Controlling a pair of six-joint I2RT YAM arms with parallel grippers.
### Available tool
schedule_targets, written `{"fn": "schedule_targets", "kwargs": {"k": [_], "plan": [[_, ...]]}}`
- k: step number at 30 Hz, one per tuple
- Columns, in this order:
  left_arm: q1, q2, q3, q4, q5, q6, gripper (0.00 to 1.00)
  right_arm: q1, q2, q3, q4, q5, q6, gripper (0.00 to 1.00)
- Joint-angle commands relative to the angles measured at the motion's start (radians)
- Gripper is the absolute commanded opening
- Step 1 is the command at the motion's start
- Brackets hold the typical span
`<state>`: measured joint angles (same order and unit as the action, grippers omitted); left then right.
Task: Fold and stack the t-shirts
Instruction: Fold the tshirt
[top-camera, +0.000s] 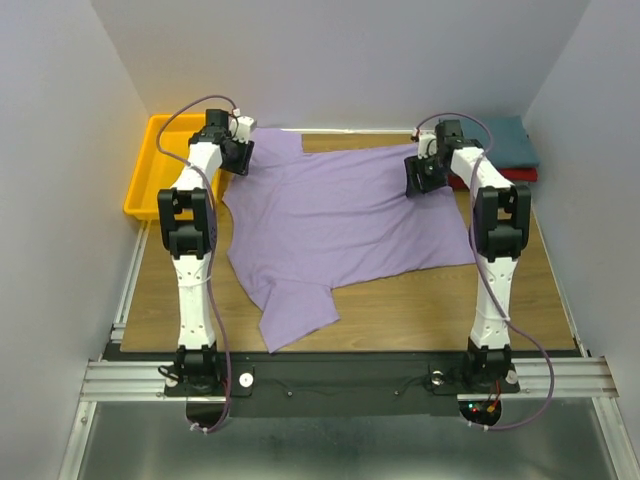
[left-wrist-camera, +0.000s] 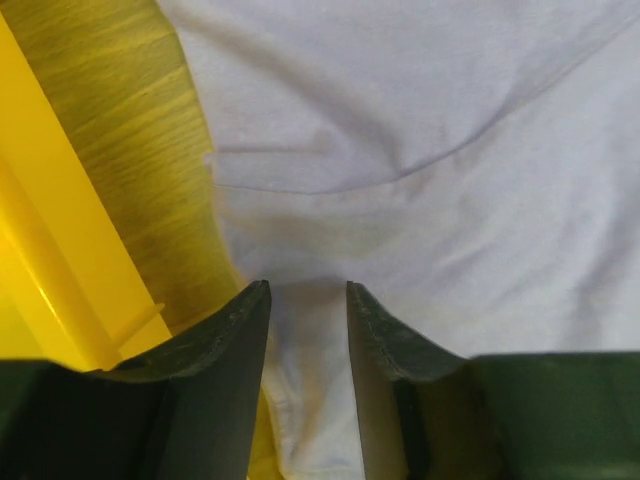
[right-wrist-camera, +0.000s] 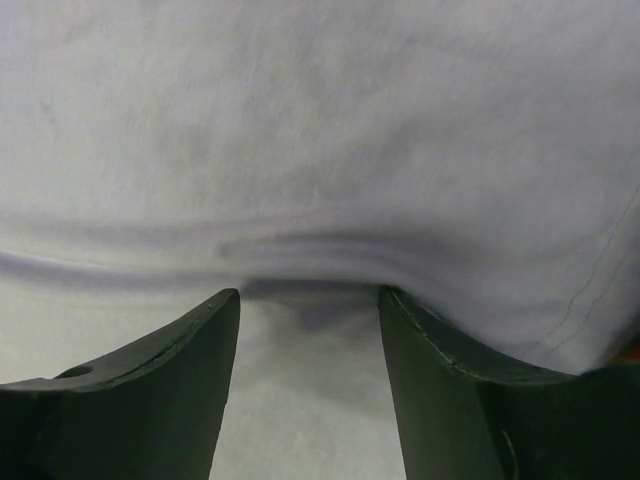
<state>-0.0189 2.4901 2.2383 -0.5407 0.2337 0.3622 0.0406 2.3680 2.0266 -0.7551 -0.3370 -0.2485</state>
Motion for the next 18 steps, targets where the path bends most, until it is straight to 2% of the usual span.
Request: {"fn": "schedule_targets", "kwargs": {"k": [1, 3, 6, 7, 10, 11, 13, 18], "plan": [[-0.007, -0.273, -0.087, 0.013, 0.099, 0.014, 0.49, 0.033, -0.162, -0.064, -0.006, -0.002, -0.024, 0.64], [-0.007, -0.411, -0.307, 0.033, 0.134, 0.000, 0.48, 0.083, -0.275, -0.164, -0.012, -0.029, -0.050, 0.64], [-0.013, -0.578, -0.500, 0.047, 0.170, -0.028, 0.46, 0.148, -0.407, -0.319, -0.027, -0.077, -0.074, 0.62], [-0.013, -0.618, -0.634, 0.067, 0.190, -0.034, 0.45, 0.204, -0.441, -0.353, -0.032, -0.095, -0.090, 0.60], [-0.015, -0.730, -0.814, 0.103, 0.207, -0.049, 0.41, 0.304, -0.533, -0.471, -0.032, -0.138, -0.101, 0.54], [-0.015, -0.747, -0.906, 0.107, 0.207, -0.048, 0.37, 0.377, -0.558, -0.495, -0.030, -0.148, -0.103, 0.51], [-0.013, -0.778, -1.015, 0.122, 0.205, -0.045, 0.34, 0.494, -0.567, -0.534, -0.032, -0.140, -0.101, 0.50], [-0.015, -0.806, -1.158, 0.168, 0.211, -0.045, 0.29, 0.689, -0.553, -0.565, -0.018, -0.135, -0.078, 0.48]]}}
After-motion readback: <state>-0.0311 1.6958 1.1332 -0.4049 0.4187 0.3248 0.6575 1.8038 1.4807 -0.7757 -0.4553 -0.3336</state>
